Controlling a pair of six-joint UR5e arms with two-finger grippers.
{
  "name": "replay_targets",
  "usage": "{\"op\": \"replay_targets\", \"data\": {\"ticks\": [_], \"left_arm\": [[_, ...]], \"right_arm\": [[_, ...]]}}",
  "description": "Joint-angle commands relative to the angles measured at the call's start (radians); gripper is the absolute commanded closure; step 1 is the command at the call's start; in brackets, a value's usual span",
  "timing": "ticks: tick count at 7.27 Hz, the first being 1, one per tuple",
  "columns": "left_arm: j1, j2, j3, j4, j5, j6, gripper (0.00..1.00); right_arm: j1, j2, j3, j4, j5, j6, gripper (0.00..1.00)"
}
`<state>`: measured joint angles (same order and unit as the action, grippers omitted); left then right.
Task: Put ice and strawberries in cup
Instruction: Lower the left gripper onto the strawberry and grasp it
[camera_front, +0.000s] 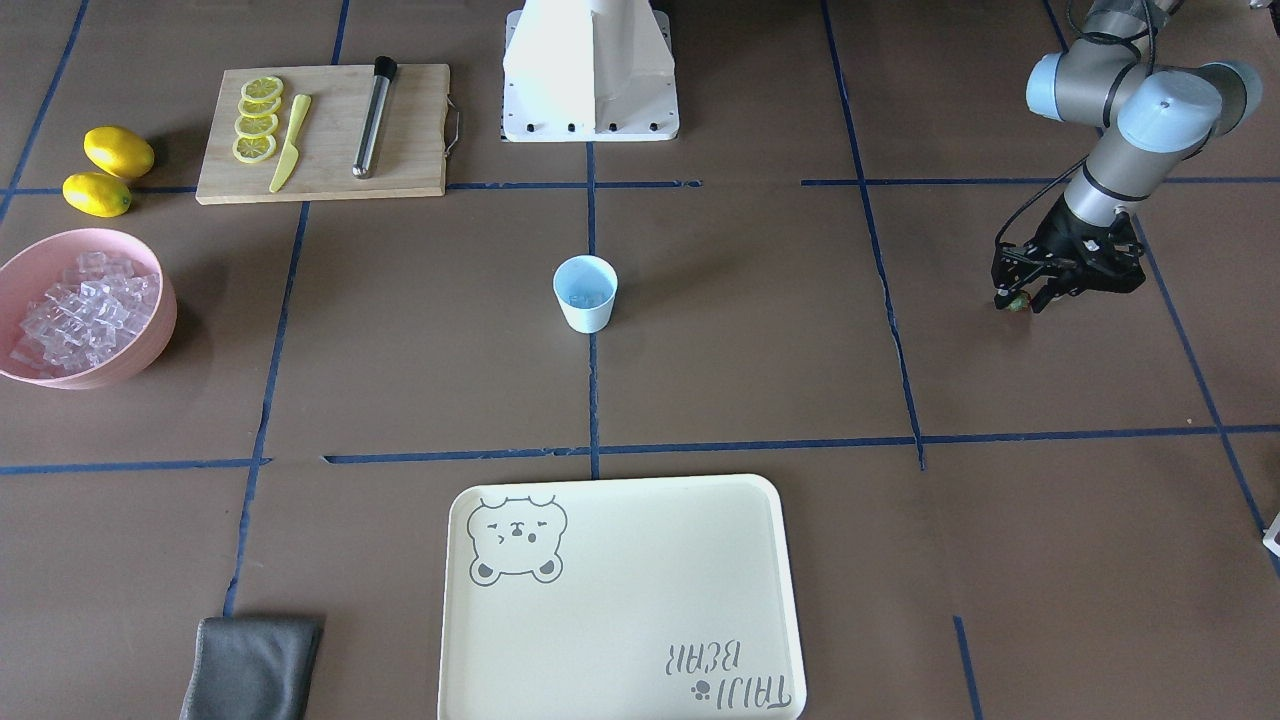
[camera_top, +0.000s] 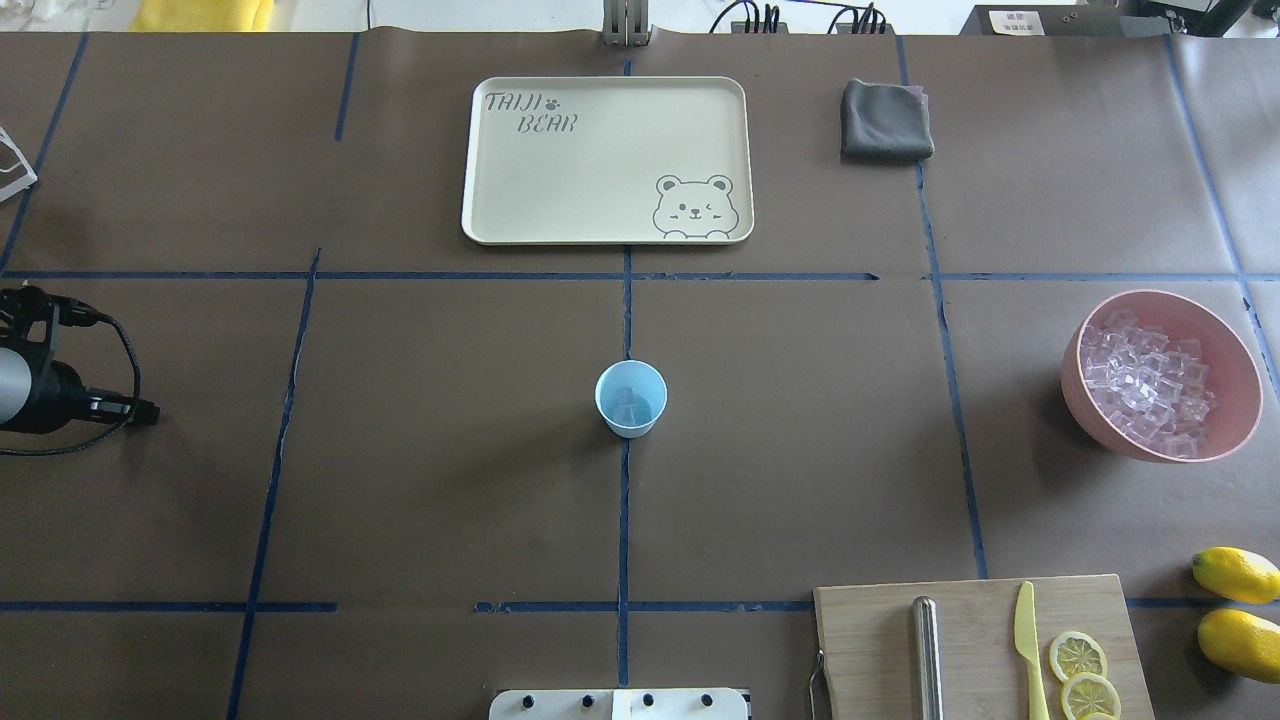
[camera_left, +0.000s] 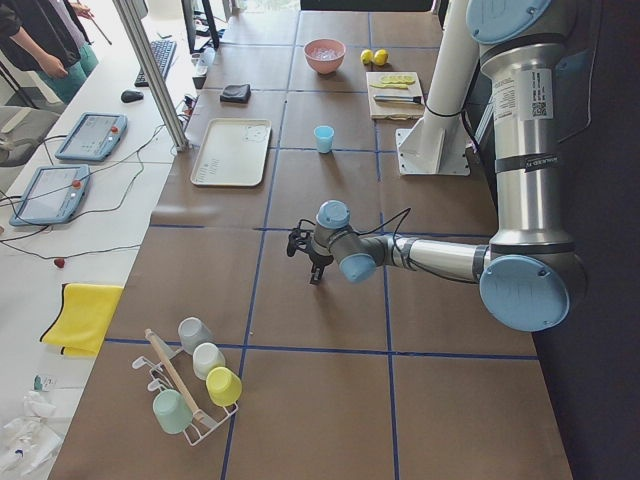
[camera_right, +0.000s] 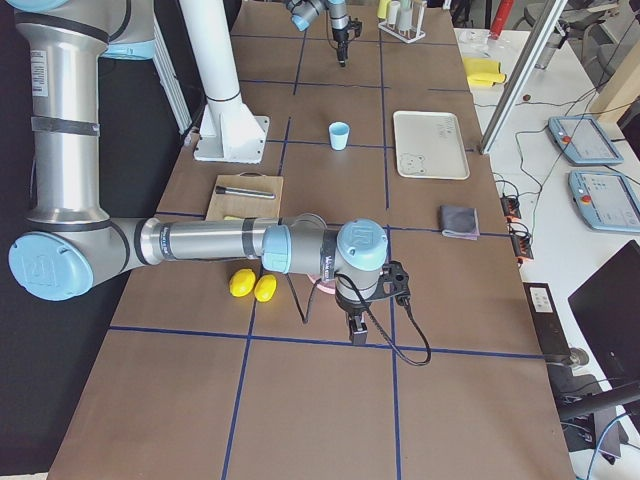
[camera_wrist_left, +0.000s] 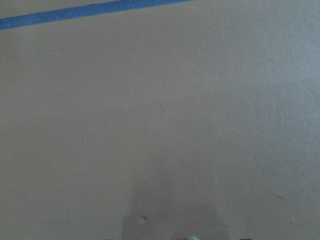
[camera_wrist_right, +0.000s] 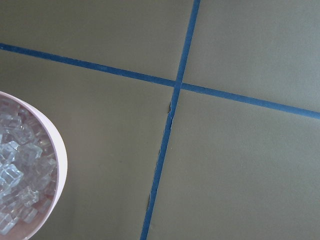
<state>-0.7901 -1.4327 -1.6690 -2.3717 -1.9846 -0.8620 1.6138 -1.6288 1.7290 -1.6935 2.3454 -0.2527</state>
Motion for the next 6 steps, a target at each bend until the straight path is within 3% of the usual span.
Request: {"op": "replay_targets", "data": {"ticks": [1, 3, 4, 6], "left_arm": [[-0.001, 0.006, -0.003, -0.003, -0.048, 0.0, 1.0], [-0.006, 0.015, -0.053, 0.015, -0.063, 0.001, 1.0], [-0.027, 0.015, -0.089, 0.05, -0.124, 0.001, 1.0], [-0.106, 0.008, -0.22, 0.241, -0.154, 0.018, 1.0]], "right_arm": [[0.0, 0.003, 0.0, 0.0, 0.0, 0.006, 0.0], [0.0, 0.006, 0.003, 0.0, 0.0, 0.015, 0.0], [0.0, 0.007, 0.003, 0.0, 0.0, 0.02, 0.0], [0.0, 0.006, 0.007, 0.0, 0.002, 0.023, 0.0]]}}
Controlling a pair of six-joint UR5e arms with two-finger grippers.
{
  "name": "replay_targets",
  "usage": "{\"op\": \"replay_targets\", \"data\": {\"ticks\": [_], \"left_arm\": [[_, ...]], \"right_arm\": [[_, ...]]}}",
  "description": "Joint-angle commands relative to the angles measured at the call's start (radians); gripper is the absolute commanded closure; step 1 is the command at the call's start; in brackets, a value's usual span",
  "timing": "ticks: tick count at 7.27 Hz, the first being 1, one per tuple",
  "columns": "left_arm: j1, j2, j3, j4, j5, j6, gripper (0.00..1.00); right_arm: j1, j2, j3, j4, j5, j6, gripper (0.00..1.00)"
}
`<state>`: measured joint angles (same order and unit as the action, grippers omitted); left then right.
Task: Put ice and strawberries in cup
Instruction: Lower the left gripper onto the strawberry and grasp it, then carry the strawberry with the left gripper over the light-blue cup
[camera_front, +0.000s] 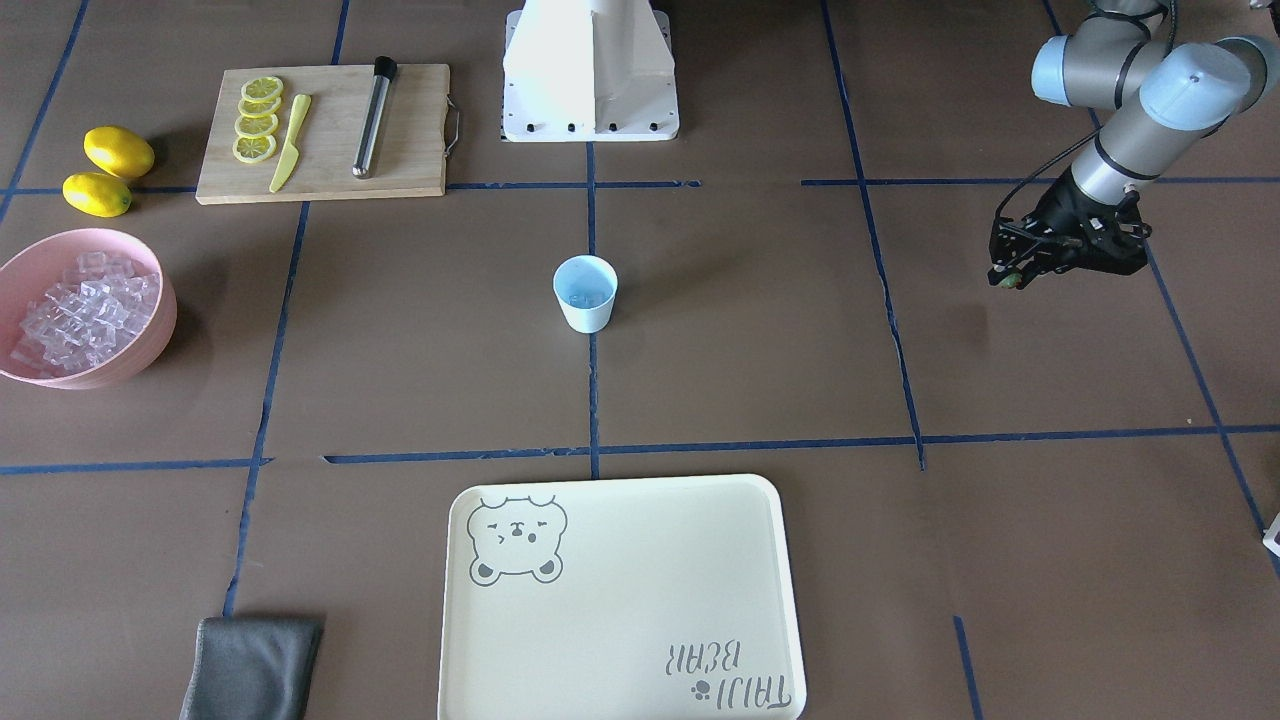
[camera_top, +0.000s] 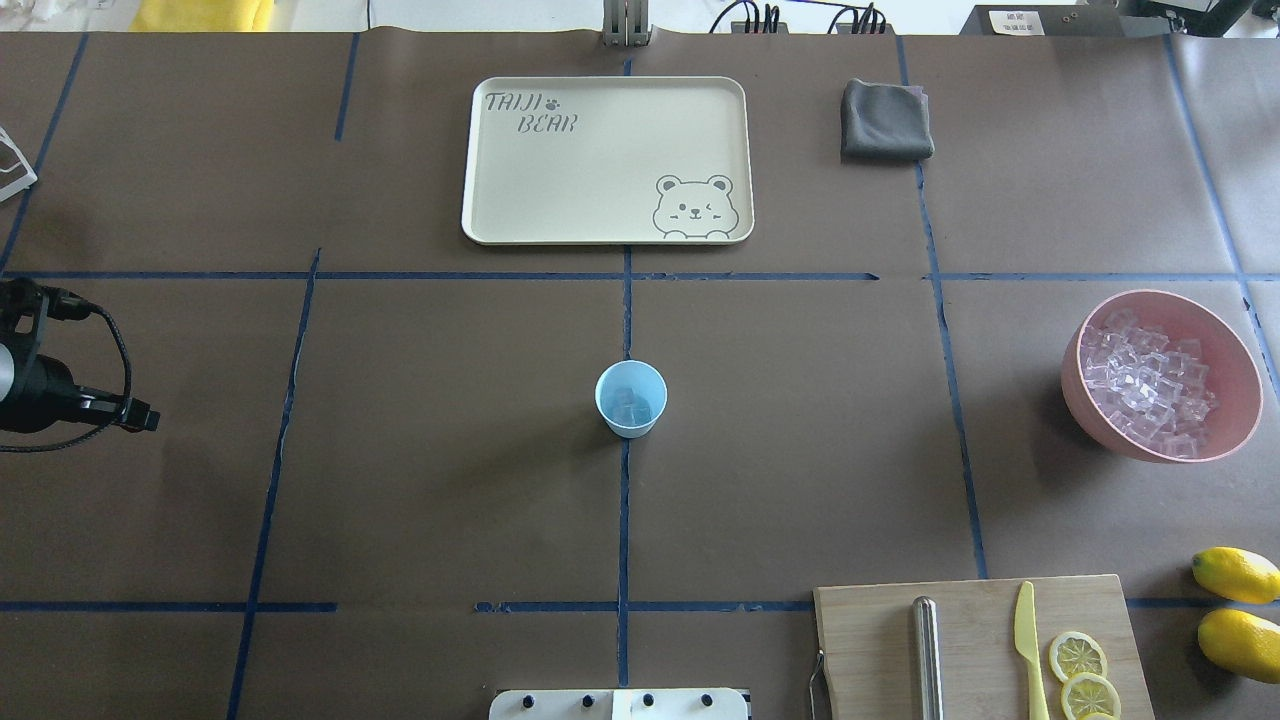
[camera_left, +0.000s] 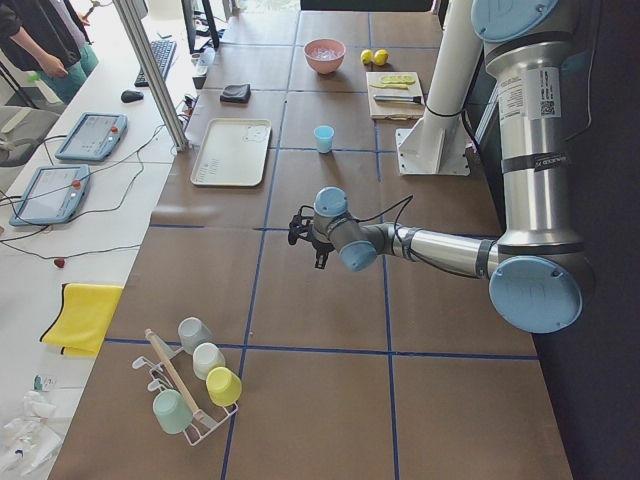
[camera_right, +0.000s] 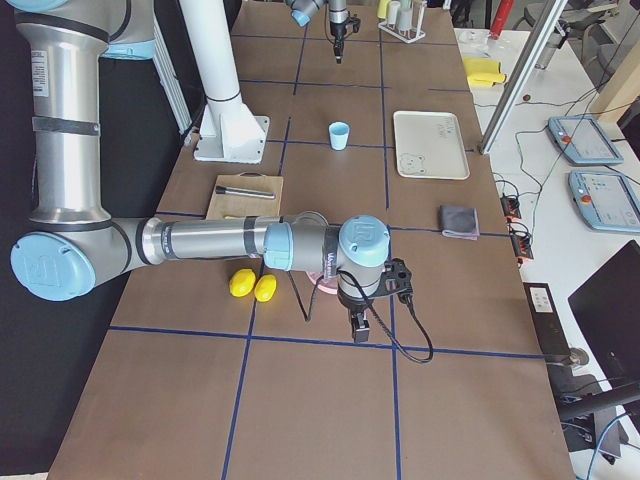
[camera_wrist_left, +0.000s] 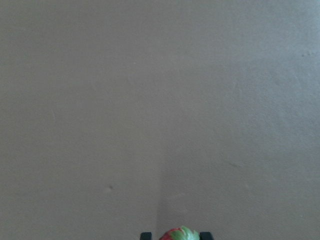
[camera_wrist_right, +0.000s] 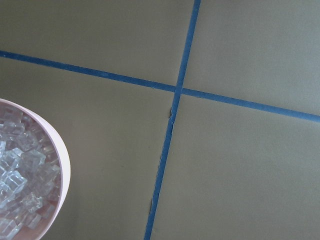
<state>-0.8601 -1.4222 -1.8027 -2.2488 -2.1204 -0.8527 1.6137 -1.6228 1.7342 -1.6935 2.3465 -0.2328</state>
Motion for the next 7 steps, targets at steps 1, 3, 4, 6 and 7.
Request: {"op": "replay_targets", "data": {"ticks": [1, 3, 4, 6, 7], "left_arm": [[-0.04, -0.003, -0.2, 0.264, -0.018, 0.01, 1.0], [-0.047, -0.03, -0.424, 0.558, -0.018, 0.038, 1.0], [-0.047, -0.132, -0.472, 0.68, -0.007, 0.053, 1.0], [0.017, -0.391, -0.449, 0.901, 0.051, 0.032, 1.0], [0.091, -0.509, -0.405, 0.951, 0.104, 0.03, 1.0]], "right_arm": [[0.0, 0.0, 0.001, 0.0, 0.001, 0.003, 0.0], [0.0, 0.0, 0.001, 0.0, 0.001, 0.003, 0.0], [0.0, 0.0, 0.001, 0.0, 0.001, 0.003, 0.0], [0.0, 0.0, 0.001, 0.0, 0.001, 0.003, 0.0], [0.0, 0.001, 0.001, 0.0, 0.001, 0.003, 0.0]]}}
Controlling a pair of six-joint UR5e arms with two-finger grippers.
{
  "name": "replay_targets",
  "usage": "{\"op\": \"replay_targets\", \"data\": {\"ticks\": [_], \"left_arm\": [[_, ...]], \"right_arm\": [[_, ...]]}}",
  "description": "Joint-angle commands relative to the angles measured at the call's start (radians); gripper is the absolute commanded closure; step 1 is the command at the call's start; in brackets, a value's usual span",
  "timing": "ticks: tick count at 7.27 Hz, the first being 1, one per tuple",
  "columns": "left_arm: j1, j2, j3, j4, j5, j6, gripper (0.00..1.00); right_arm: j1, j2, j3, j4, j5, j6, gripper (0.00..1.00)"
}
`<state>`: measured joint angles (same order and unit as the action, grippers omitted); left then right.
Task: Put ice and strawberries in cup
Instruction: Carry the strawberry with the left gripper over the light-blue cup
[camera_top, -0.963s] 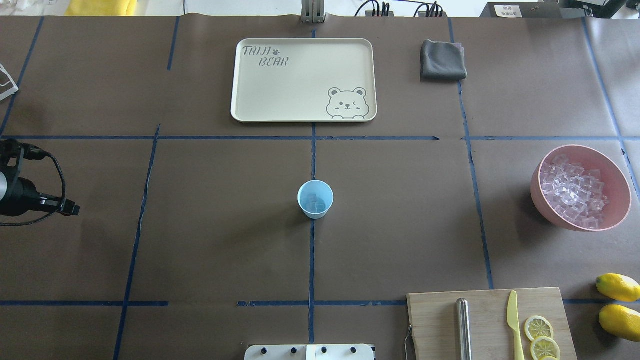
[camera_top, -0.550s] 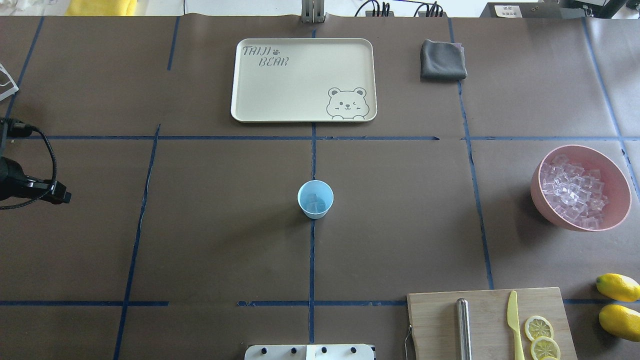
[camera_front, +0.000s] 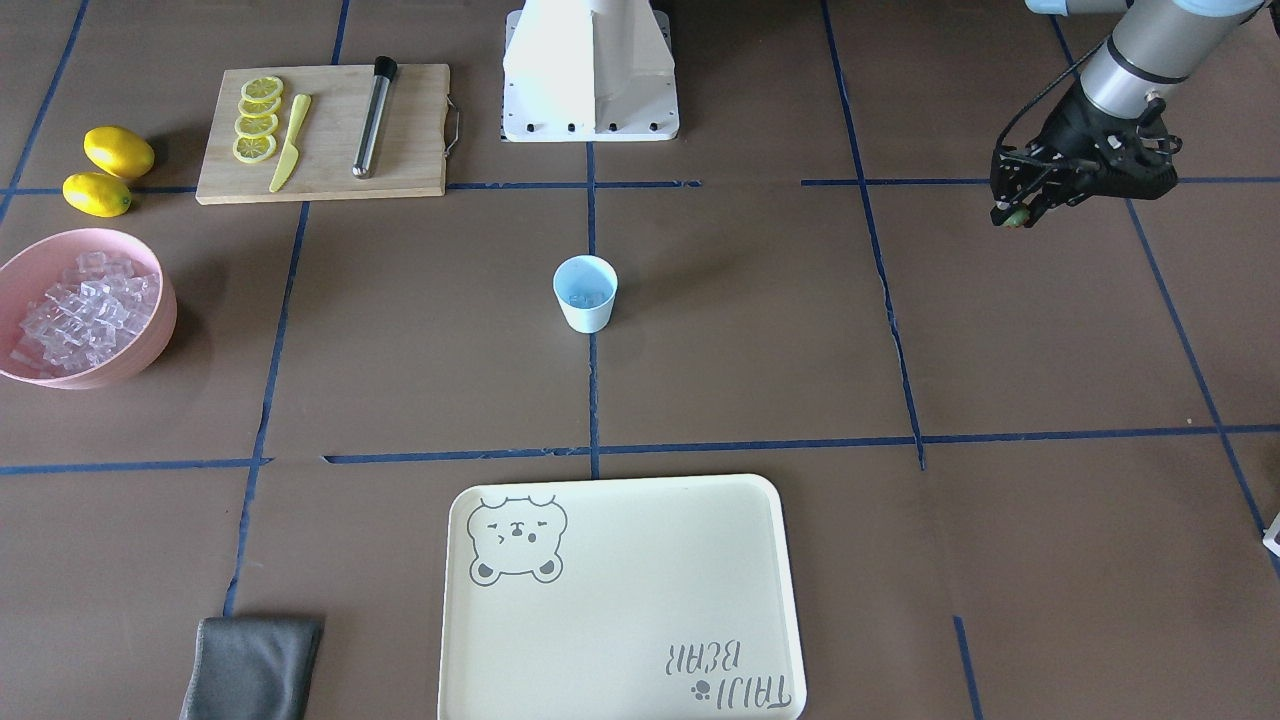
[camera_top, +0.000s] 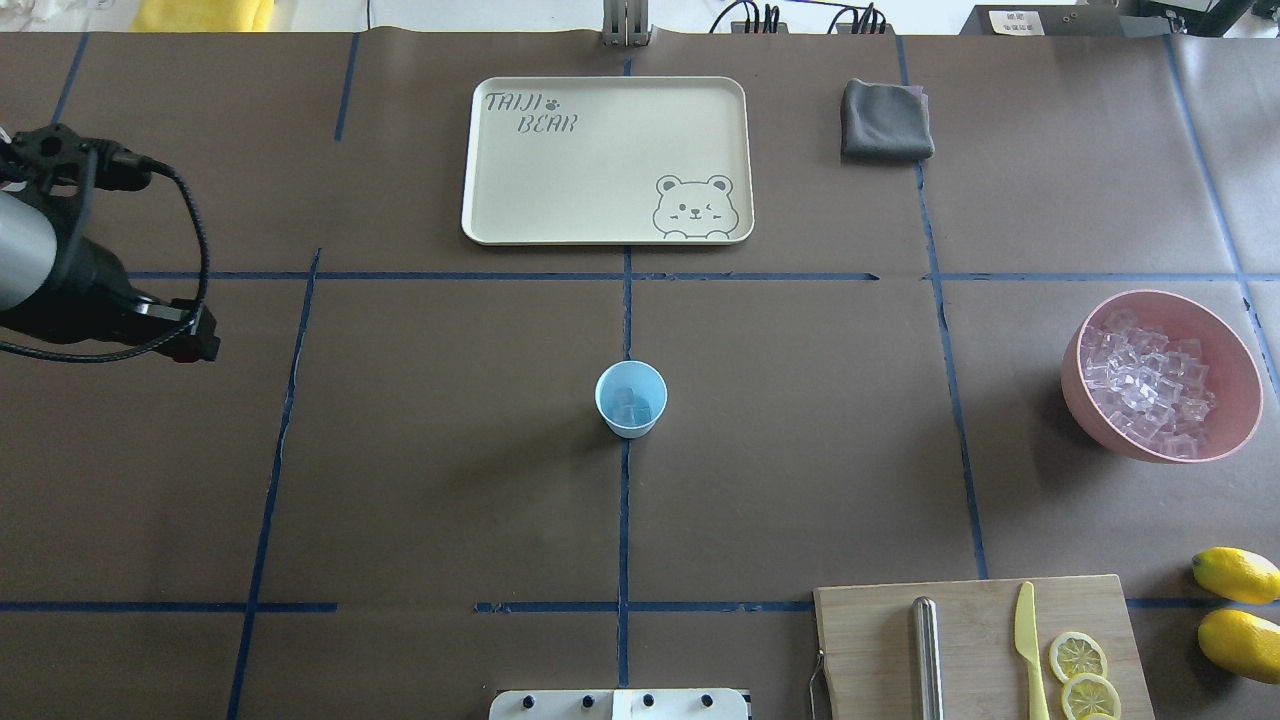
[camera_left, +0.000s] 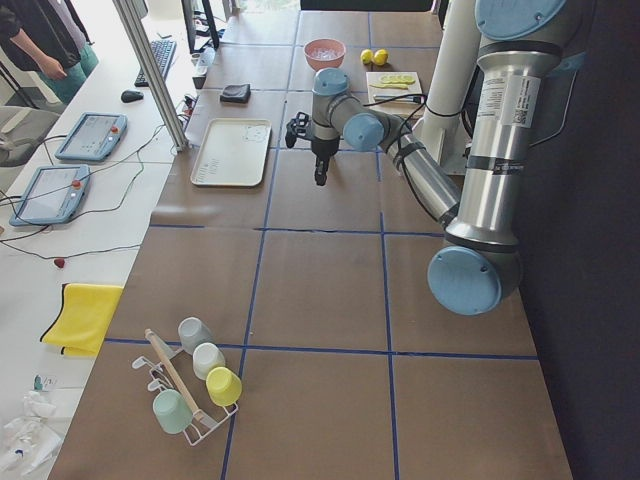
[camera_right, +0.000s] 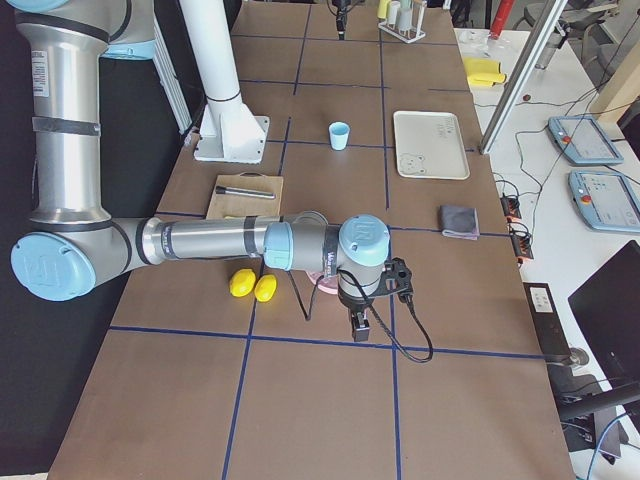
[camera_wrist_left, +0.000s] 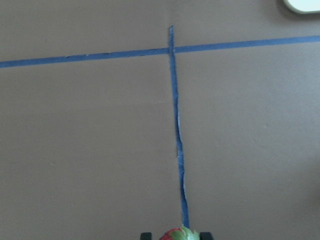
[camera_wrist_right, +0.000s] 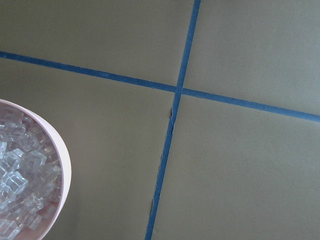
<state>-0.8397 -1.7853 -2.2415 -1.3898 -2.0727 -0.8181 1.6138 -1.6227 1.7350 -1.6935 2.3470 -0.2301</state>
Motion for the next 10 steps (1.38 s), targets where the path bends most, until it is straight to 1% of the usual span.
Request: {"op": "replay_targets", "data": {"ticks": [1, 2, 3, 4, 5, 6, 7, 8, 10], "left_arm": [[0.12, -0.222, 0.093, 0.09, 0.089, -0.048, 1.0], [0.158, -0.283, 0.138, 0.087, 0.097, -0.134, 1.0], [0.181, -0.308, 0.144, 0.087, 0.101, -0.165, 1.0], [0.227, -0.337, 0.154, 0.087, 0.187, -0.262, 1.0], [0.281, -0.394, 0.221, 0.086, 0.238, -0.298, 1.0], [0.283, -0.446, 0.27, 0.086, 0.24, -0.303, 1.0], [0.292, -0.457, 0.276, 0.084, 0.238, -0.305, 1.0], [0.298, -0.492, 0.304, 0.084, 0.238, -0.306, 1.0], [0.3, -0.586, 0.417, 0.084, 0.238, -0.32, 1.0]], "right_arm": [[0.0, 0.003, 0.001, 0.0, 0.0, 0.011, 0.0], [0.0, 0.004, 0.012, 0.0, 0.003, 0.015, 0.0], [-0.002, 0.004, 0.009, 0.001, 0.005, 0.015, 0.0], [-0.003, 0.006, 0.012, 0.002, 0.012, 0.015, 0.0], [-0.003, 0.007, 0.011, 0.018, 0.023, 0.015, 0.0], [-0.003, 0.007, 0.006, 0.046, 0.023, 0.02, 0.0], [-0.006, 0.007, 0.008, 0.049, 0.023, 0.037, 0.0], [-0.008, 0.007, 0.008, 0.049, 0.025, 0.04, 0.0], [-0.008, 0.007, 0.008, 0.049, 0.032, 0.041, 0.0]]}}
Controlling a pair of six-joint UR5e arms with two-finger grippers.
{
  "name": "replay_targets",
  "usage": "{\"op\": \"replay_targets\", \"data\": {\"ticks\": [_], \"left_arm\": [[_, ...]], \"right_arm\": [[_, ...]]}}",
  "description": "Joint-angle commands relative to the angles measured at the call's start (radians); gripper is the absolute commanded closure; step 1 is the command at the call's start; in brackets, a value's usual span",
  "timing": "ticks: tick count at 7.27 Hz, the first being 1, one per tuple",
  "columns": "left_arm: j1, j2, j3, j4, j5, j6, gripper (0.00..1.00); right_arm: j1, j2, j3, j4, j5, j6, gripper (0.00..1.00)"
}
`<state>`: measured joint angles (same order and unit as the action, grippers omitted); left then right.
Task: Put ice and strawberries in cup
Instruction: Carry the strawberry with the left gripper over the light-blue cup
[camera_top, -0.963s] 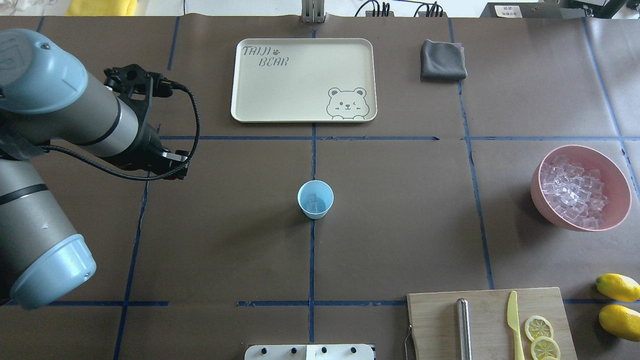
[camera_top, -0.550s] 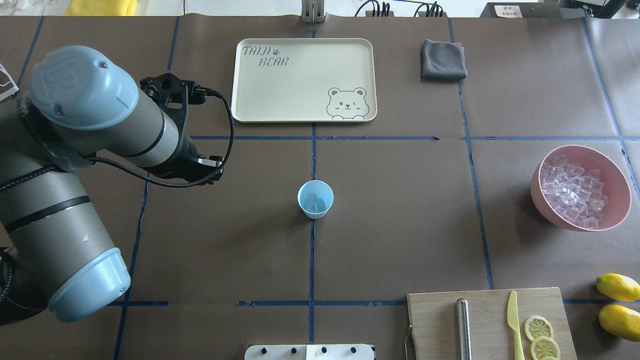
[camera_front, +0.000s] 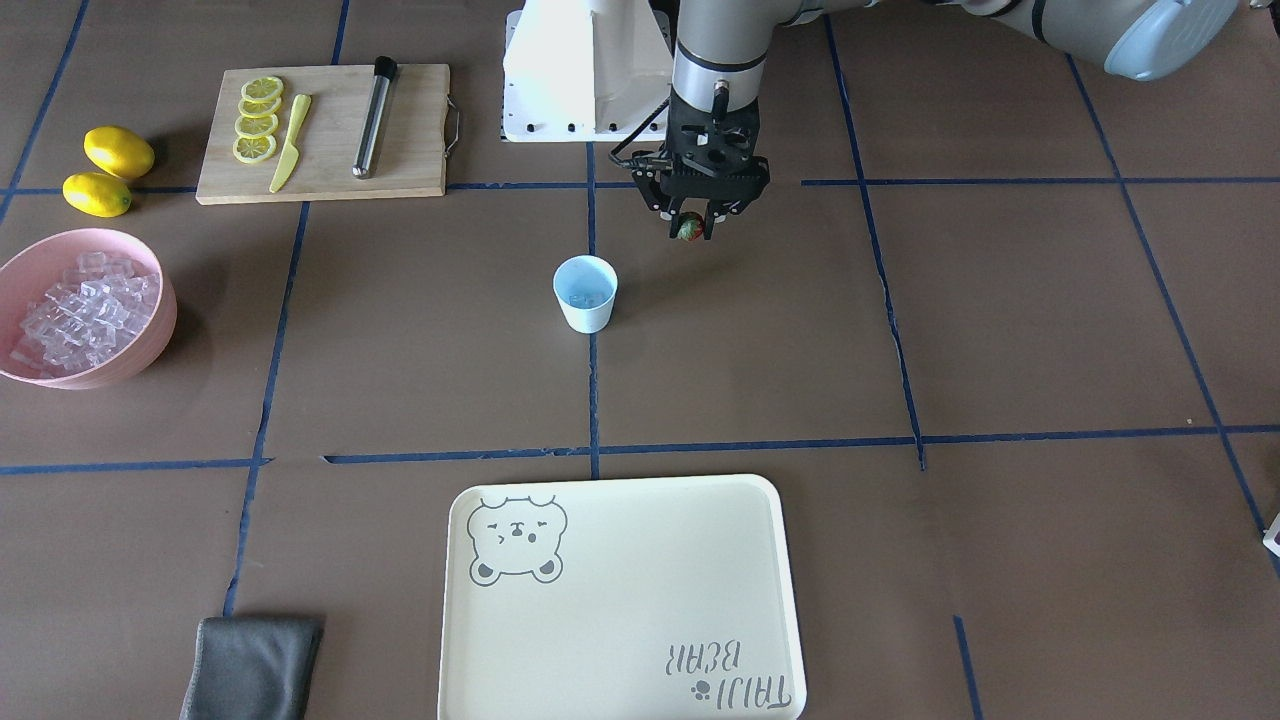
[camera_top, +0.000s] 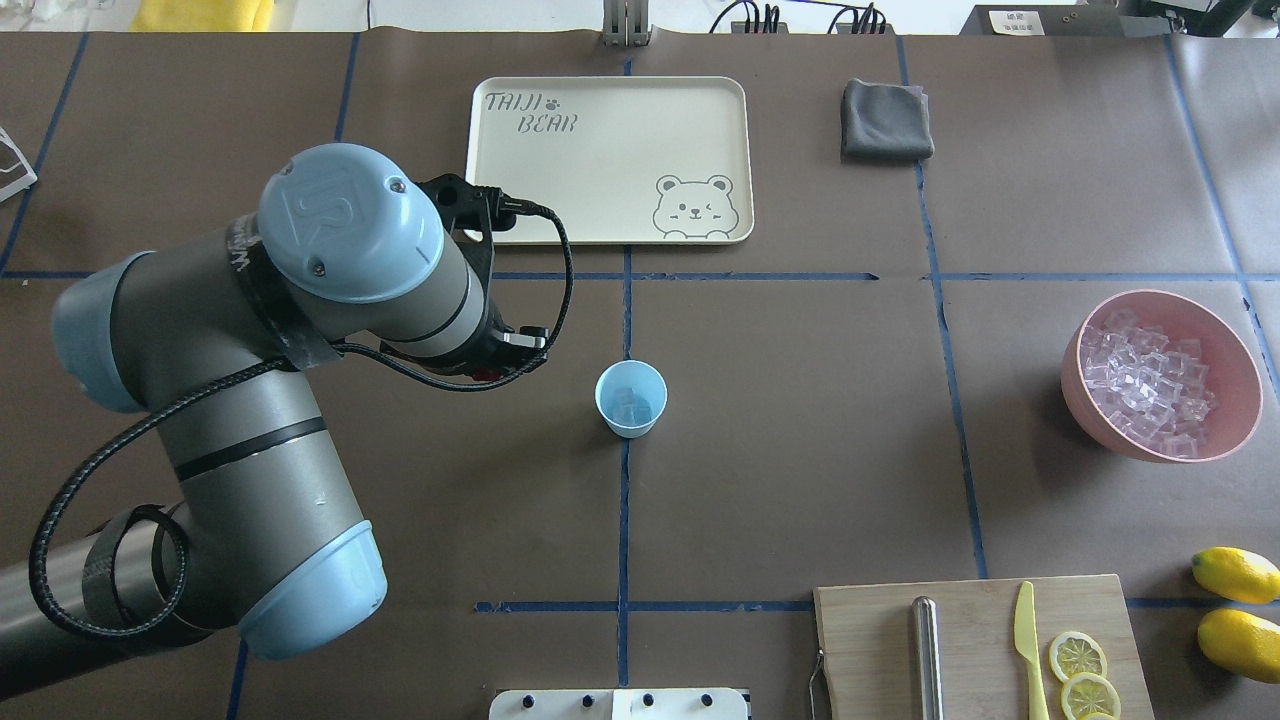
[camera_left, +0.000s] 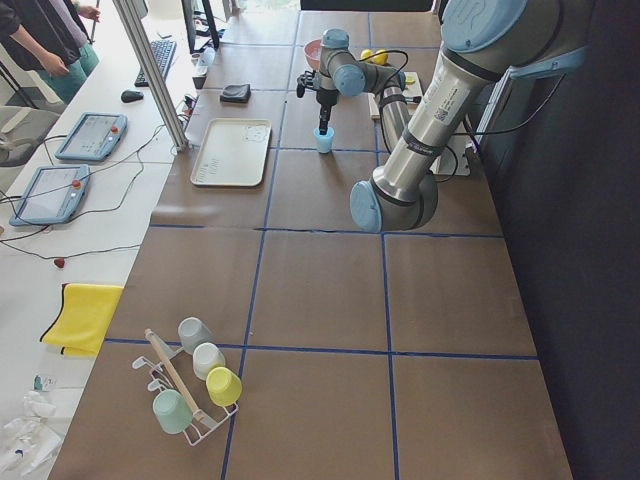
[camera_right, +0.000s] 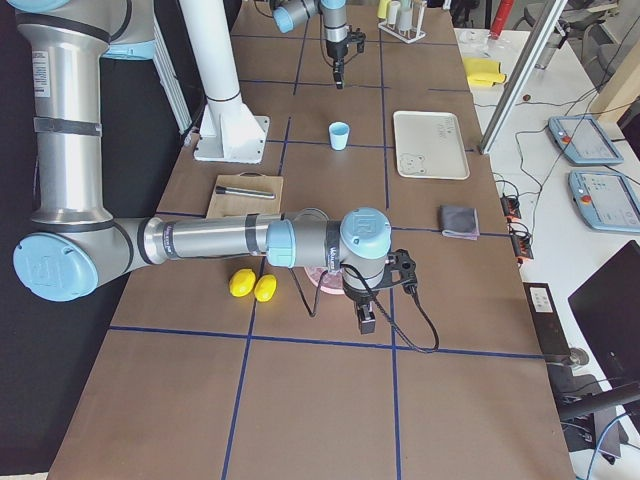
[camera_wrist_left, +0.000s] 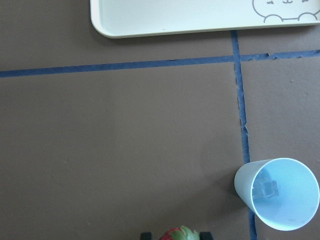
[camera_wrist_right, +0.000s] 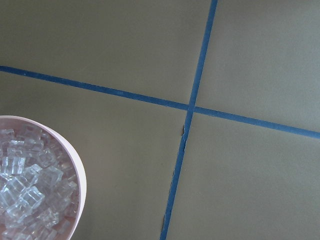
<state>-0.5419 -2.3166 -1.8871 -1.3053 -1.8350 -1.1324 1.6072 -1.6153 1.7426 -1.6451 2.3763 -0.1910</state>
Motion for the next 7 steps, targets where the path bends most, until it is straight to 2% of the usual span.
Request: {"op": "replay_targets", "data": {"ticks": [1, 3, 4, 6, 7], "left_arm": [[0.014, -0.088, 0.104, -0.002, 0.0, -0.033, 1.0], [0.02, -0.183, 0.208, -0.003, 0.003, -0.075, 1.0], [0.042, -0.191, 0.218, -0.005, 0.003, -0.084, 0.99], [0.049, -0.191, 0.218, -0.005, 0.003, -0.084, 0.87], [0.049, -0.198, 0.221, -0.006, 0.003, -0.09, 0.54]], "right_arm": [[0.0, 0.0, 0.0, 0.001, 0.003, 0.002, 0.0], [0.0, 0.0, -0.002, 0.001, 0.004, 0.002, 0.0], [-0.001, 0.0, -0.002, 0.001, 0.004, 0.002, 0.0], [-0.001, 0.0, -0.002, 0.001, 0.004, 0.002, 0.0], [-0.001, -0.003, -0.002, 0.001, 0.004, 0.002, 0.0]]}}
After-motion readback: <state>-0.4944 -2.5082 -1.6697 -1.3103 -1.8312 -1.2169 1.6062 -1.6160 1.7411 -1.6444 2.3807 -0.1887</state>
